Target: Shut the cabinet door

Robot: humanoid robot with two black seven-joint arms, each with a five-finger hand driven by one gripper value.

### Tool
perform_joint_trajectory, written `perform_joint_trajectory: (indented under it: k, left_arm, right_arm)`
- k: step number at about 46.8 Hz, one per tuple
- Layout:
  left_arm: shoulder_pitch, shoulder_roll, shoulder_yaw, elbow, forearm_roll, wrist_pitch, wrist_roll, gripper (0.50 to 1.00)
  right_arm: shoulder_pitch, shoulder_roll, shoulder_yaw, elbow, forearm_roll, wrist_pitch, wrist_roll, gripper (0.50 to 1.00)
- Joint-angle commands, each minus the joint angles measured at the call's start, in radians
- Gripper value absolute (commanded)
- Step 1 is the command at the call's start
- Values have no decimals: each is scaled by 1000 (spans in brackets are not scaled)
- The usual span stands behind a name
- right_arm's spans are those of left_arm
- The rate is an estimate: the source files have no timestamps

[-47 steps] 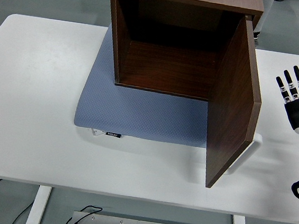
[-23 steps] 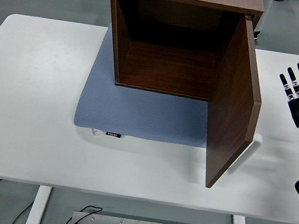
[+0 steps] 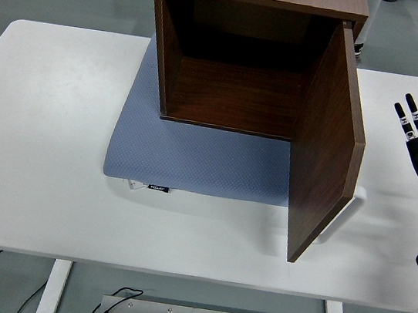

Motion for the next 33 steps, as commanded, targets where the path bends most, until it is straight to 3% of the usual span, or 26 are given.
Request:
perform_joint_trajectory:
  k: [1, 33]
  left_arm:
    - [0, 0, 0, 0, 0, 0, 0, 1000]
    - [1, 0, 0, 0, 0, 0, 0, 1000]
  right_arm:
    - [-2, 0, 0, 0, 1, 0, 0, 1000]
    - [-17, -91, 11, 1, 1, 0, -11, 1000]
